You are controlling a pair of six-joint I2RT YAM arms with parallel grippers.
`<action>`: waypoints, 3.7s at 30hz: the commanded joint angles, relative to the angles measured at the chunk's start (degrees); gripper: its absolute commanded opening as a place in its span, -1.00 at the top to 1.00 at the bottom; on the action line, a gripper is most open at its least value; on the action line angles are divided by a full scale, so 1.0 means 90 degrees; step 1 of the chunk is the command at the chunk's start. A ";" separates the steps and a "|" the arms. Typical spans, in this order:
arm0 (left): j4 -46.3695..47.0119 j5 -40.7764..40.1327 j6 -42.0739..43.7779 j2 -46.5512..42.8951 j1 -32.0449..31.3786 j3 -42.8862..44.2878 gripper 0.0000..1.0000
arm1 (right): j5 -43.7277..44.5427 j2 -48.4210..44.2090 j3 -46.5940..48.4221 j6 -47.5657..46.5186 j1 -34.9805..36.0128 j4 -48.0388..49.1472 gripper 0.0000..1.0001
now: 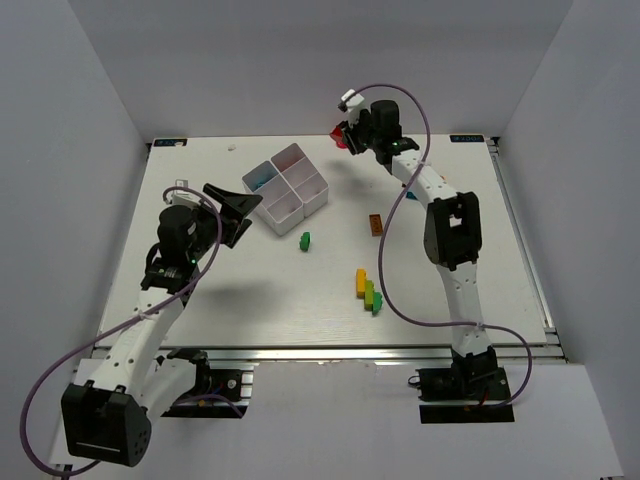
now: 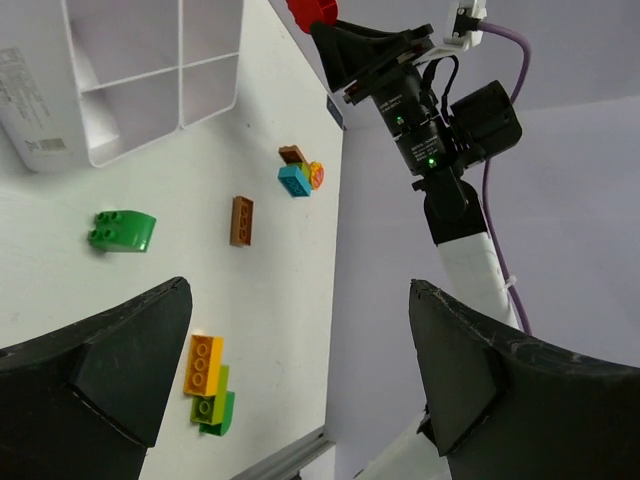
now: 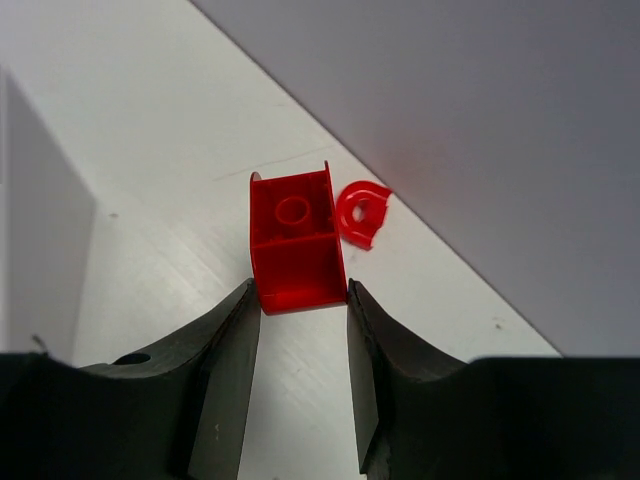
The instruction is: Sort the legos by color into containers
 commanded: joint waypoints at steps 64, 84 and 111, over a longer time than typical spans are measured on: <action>0.1180 0.0482 -0.0018 0.1322 0.0877 -0.0327 -0.96 | 0.0379 0.2116 0.0965 0.0030 -0.0250 0.2235 1.00; 0.1248 0.0501 -0.0067 0.1205 0.0916 -0.0405 -0.96 | -0.0157 0.0886 -0.0860 0.0303 -0.0357 0.2995 1.00; 0.1443 0.0609 -0.0165 0.1703 0.0965 -0.0327 -0.96 | 0.0926 0.2506 0.1424 -0.0331 -0.0416 0.3543 1.00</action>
